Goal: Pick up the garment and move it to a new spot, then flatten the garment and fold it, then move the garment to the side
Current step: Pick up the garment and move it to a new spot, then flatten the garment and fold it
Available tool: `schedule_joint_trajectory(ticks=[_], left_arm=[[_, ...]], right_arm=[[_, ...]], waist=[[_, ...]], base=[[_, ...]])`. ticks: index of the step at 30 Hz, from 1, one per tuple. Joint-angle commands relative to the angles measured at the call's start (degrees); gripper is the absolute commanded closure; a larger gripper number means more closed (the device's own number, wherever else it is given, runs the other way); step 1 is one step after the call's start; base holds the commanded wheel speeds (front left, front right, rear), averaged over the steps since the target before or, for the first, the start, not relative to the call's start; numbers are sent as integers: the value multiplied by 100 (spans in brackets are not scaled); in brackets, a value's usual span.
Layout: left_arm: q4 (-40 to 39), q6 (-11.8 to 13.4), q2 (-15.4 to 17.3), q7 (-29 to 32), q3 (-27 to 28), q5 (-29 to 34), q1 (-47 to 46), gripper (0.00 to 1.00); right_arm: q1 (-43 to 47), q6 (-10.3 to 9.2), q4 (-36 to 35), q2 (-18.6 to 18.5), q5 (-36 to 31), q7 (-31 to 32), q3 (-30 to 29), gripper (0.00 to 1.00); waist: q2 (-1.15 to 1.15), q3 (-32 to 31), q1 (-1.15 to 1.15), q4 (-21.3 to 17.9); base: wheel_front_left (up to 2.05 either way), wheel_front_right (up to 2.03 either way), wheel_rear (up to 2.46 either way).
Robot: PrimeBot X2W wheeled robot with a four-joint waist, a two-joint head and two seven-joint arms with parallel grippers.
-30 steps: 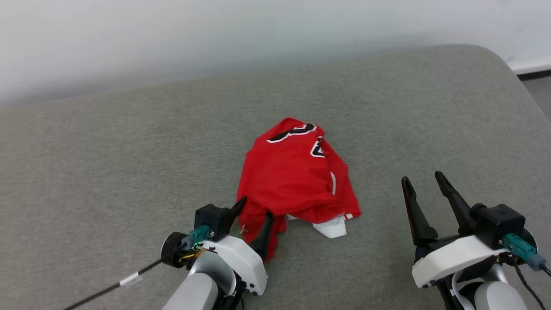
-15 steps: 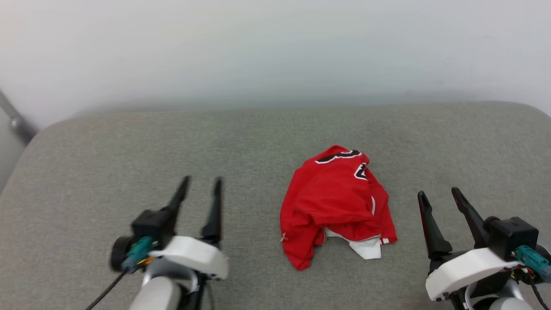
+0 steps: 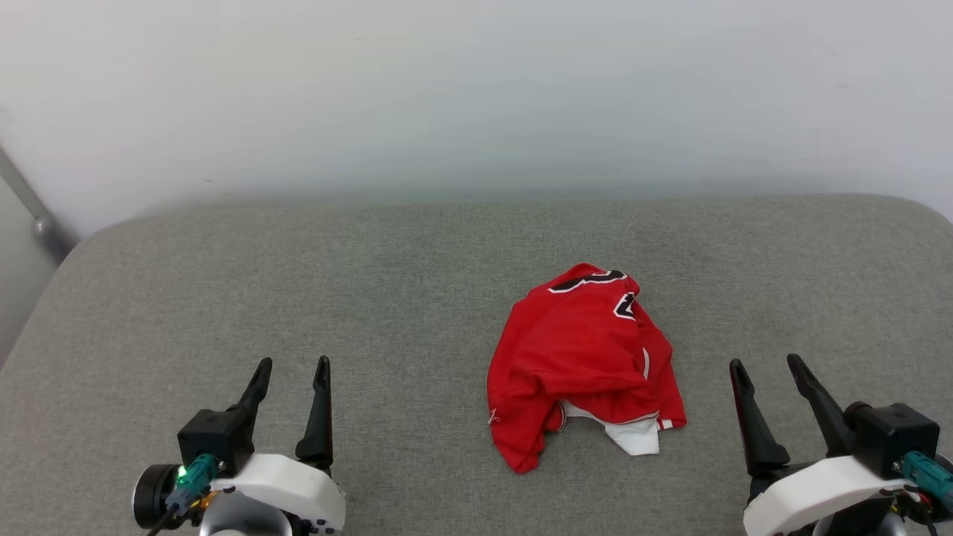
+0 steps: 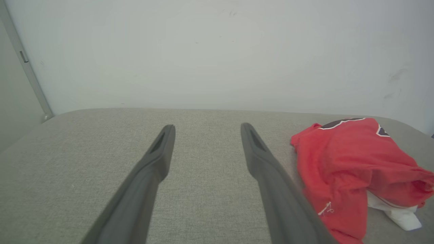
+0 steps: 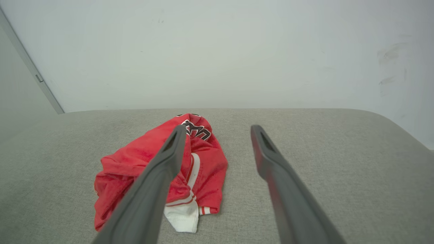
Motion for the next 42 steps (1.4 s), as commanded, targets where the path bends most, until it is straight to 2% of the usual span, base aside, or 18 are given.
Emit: schedule_joint_trajectory(ticks=[1, 10, 12, 18, 19, 22, 26, 34, 39, 40, 41, 42], left_arm=[[-55, 36, 35, 19, -4, 22, 69, 0], [-180, 86, 81, 143, -20, 0, 0, 0], [-221, -52, 71, 364, -145, -34, -294, 0], [42, -596, -26, 1550, -794, -135, -1119, 0], [42, -596, -26, 1550, -794, -135, -1119, 0], [254, -886, -95, 2169, -1122, -177, -1489, 0], [636, -1155, -125, 2926, -1491, -259, -1876, 0], [1399, -1408, -90, 4119, -2037, -654, -2238, 0], [1779, -1452, -59, 4786, -2419, -991, -2192, 0], [1817, -1457, -43, 4831, -2469, -1020, -2177, 9], [1829, -1458, -27, 4775, -2490, -1024, -2205, 65], [1836, -1449, -22, 4693, -2482, -1033, -2233, 100]], right_arm=[[50, -2, 0, 3, 26, 19, 13, 0], [-19, -2, 60, 3, 57, -11, 36, 0], [-69, -2, 53, 3, 50, -17, 13, 0], [-191, -2, -43, 2, -29, 24, 56, 0], [-191, -2, -43, 2, -29, 24, 56, 0], [-266, -2, -56, 3, -37, 10, 105, 0], [-385, -2, -10, 3, 10, -48, 147, 0], [-560, -2, 183, 3, 118, -210, 224, 0], [-613, -2, 317, 2, 163, -290, 251, 0], [-628, -2, 341, 3, 163, -304, 257, 0], [-635, -2, 359, 2, 155, -313, 255, 0], [-634, -2, 373, 3, 153, -316, 252, 0]], waist=[[0, 0, 0, -11], [0, 25, 0, -24], [0, 78, 0, -5], [0, 341, 0, -104], [0, 341, 0, -104], [0, 548, 0, -223], [0, 807, 0, -390], [0, 1129, 0, -689], [0, 1179, 0, -780], [0, 1175, 0, -790], [0, 1160, 0, -795], [0, 1143, 0, -794]], base=[[0, 0, 0], [0, 0, 0], [0, 0, 0], [0, 0, 0], [0, 0, 0], [0, 0, 0], [0, 0, 0], [0, 0, 0], [0, 0, 0], [0, 0, 0], [0, 0, 0], [0, 0, 0]])
